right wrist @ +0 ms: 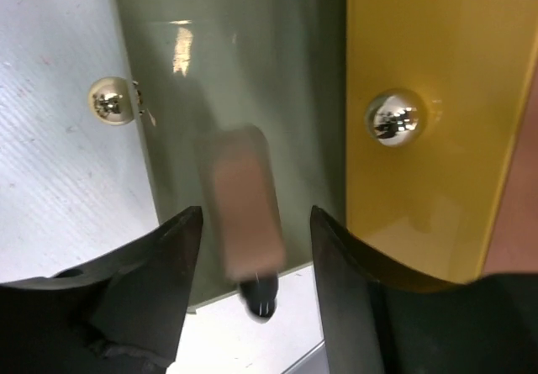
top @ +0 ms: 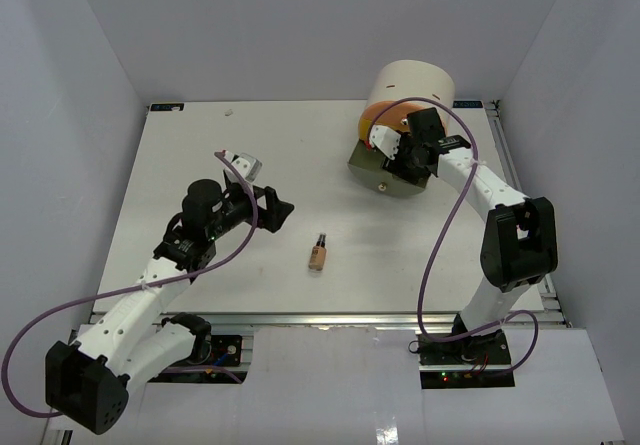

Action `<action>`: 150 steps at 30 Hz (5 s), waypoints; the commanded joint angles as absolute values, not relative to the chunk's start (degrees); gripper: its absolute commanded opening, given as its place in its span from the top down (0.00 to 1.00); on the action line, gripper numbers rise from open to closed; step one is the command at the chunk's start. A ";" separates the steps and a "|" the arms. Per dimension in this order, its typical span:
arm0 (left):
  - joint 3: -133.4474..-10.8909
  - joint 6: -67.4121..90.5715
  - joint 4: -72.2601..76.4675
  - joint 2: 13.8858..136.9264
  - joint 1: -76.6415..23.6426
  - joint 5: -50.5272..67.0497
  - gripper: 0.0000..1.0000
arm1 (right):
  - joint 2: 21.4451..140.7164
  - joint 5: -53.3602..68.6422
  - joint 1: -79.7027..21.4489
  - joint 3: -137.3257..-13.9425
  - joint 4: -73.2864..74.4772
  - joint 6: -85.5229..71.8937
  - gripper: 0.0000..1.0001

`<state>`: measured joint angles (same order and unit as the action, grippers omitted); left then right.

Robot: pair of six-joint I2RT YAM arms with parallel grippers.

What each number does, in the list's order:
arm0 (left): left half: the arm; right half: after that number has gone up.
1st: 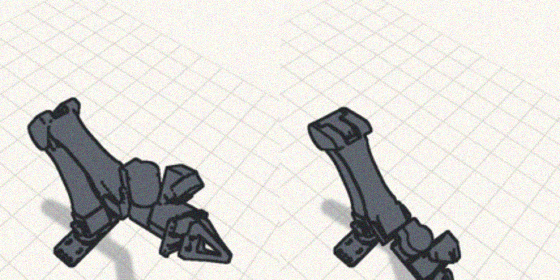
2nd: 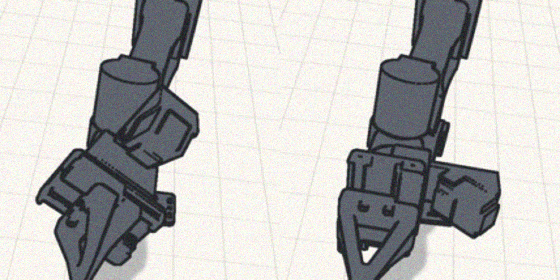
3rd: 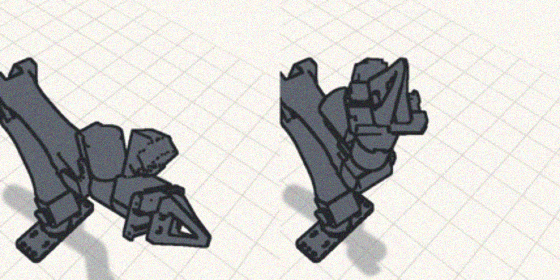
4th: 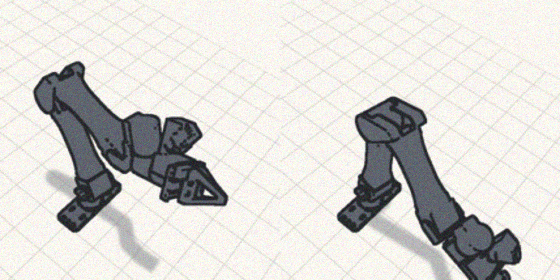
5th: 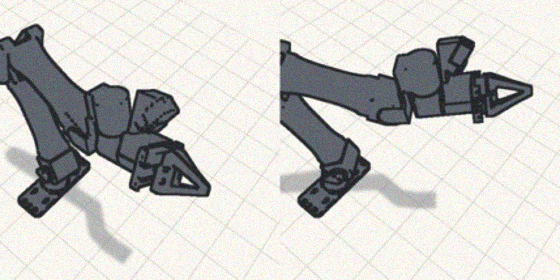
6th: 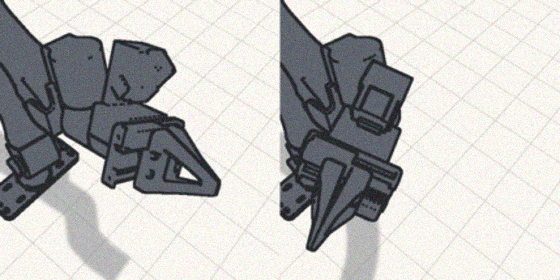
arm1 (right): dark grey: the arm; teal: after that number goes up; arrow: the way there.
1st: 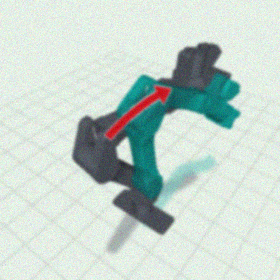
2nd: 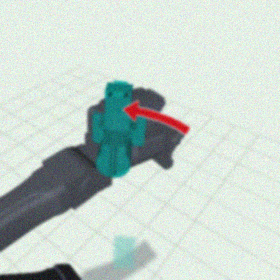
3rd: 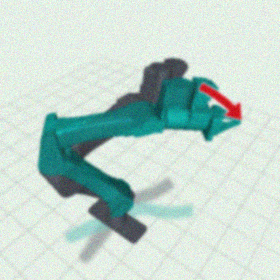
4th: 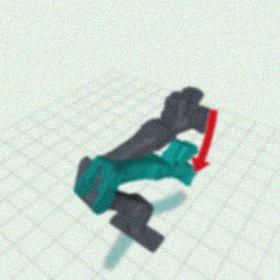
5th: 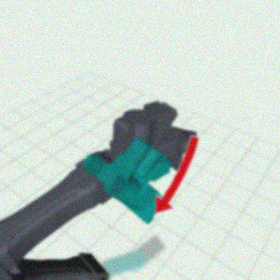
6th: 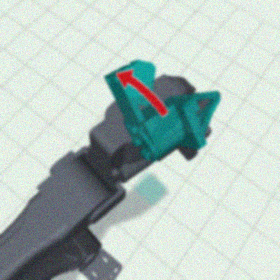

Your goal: Organize the makeup

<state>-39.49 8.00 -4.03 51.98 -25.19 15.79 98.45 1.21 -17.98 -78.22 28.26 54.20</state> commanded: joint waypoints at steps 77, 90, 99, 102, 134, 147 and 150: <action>-95.27 54.59 2.68 112.41 -43.68 -19.34 0.81 | 54.63 53.44 3.99 -48.04 17.54 29.90 0.10; -99.37 56.58 3.10 120.87 -43.66 -20.49 0.47 | 54.87 53.81 4.79 -47.61 17.23 29.71 0.10; -99.21 53.81 5.51 121.26 -43.33 -16.78 0.29 | 55.43 54.23 5.47 -47.13 16.98 29.64 0.10; -97.17 51.49 7.25 119.23 -43.16 -16.19 0.28 | 55.37 54.48 5.54 -46.51 16.28 29.79 0.10; -43.07 5.53 4.92 57.14 -30.85 0.88 0.23 | 89.48 7.91 -26.36 -57.06 16.45 47.14 0.73; -43.24 5.83 4.75 56.95 -30.85 1.43 0.22 | 98.77 -10.60 -27.51 -54.81 -4.23 48.06 0.65; -43.16 5.80 4.84 57.13 -30.85 1.23 0.22 | 99.96 -15.02 -27.51 -54.20 -8.26 50.28 0.59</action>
<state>-42.89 6.42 4.47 57.74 -30.96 1.89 98.66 -6.26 -27.14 -55.05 2.64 47.48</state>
